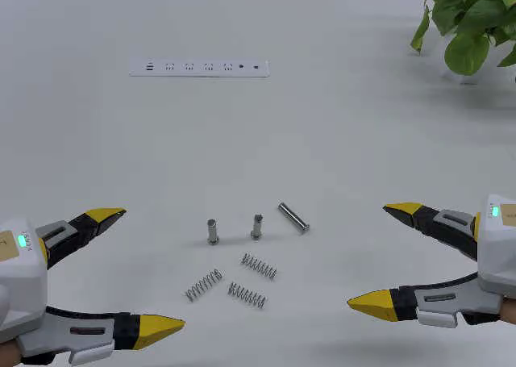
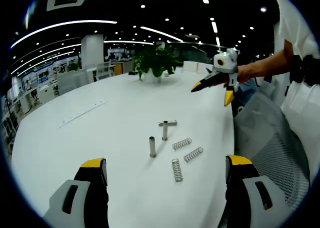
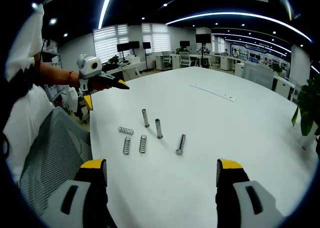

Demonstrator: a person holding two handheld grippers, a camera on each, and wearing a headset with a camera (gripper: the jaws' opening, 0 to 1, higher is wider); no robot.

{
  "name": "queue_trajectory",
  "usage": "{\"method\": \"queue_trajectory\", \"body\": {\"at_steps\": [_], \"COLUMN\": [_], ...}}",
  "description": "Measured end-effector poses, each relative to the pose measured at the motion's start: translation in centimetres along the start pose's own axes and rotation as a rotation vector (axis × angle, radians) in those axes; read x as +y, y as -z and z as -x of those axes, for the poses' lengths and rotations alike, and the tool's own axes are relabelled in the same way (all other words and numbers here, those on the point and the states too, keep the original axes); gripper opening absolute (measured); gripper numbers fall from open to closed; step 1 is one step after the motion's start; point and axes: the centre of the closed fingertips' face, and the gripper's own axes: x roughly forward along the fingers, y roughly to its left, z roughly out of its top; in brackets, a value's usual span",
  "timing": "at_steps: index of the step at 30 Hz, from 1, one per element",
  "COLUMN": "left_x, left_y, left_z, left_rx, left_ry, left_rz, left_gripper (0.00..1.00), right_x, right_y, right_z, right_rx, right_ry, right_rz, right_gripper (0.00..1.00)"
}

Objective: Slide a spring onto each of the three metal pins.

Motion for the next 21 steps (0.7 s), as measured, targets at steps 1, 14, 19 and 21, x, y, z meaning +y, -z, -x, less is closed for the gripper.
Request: {"method": "queue_trajectory", "body": {"at_steps": [1, 14, 19, 21], "left_x": [-0.01, 0.08, 0.06, -0.01], "left_y": [-0.02, -0.21, -0.52, -0.6], "left_z": [-0.01, -0.05, 0.0, -0.06], "left_rx": [0.0, 0.001, -0.004, -0.006], "left_ry": [-0.001, -0.008, -0.009, -0.008], "left_rz": [0.001, 0.002, -0.003, -0.005], "left_gripper": [1.0, 1.0, 1.0, 1.0], "right_x": [0.04, 0.02, 0.02, 0.04], "right_y": [-0.08, -0.17, -0.27, -0.32], "right_z": [-0.04, -0.11, -0.13, -0.16], "right_rx": [-0.001, 0.002, -0.002, -0.001], "right_ry": [-0.001, -0.009, -0.01, -0.011], "right_rz": [0.001, 0.006, 0.007, 0.009], "right_gripper": [0.91, 0.9, 0.9, 0.9]}}
